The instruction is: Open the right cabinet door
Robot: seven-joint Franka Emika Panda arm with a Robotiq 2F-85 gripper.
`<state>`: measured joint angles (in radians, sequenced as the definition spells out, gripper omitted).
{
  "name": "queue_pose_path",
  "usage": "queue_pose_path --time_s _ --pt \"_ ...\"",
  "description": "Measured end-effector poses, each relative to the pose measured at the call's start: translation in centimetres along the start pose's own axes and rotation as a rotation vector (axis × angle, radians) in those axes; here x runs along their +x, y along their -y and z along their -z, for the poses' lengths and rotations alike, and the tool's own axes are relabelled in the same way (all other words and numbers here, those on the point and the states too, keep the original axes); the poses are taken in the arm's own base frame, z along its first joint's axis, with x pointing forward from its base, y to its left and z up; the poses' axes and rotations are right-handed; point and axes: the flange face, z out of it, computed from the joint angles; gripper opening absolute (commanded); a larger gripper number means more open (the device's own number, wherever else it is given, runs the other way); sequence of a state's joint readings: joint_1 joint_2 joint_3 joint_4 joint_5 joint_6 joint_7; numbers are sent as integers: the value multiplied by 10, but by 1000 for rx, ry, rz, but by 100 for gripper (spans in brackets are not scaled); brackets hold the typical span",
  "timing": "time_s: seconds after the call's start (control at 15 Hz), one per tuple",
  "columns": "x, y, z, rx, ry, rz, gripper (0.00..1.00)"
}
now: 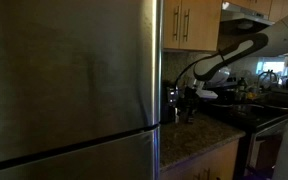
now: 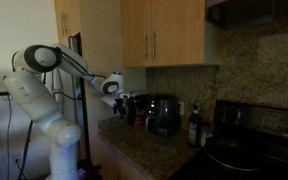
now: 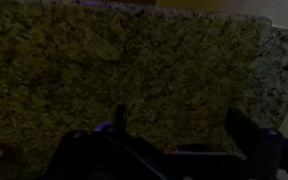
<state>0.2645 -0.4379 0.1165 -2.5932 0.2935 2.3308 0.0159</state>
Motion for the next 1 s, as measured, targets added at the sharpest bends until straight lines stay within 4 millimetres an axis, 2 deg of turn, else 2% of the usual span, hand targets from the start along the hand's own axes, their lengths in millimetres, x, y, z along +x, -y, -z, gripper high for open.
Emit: queue_pose_path --time_s 0.2,0.33,0.53,0.67,0.8,0.87,1.0 --pt "1 -1 2 -3 -6 -3 100" --pt "6 -9 23 -2 -61 -31 100" --pt "0 -22 98 13 -239 -71 100" --pt "-18 -20 152 24 -371 -91 100" --pt "-45 -13 203 52 -496 -139 100" --pt "-59 -9 221 65 -537 -153 100" --pt "-78 -5 238 78 -579 -160 100"
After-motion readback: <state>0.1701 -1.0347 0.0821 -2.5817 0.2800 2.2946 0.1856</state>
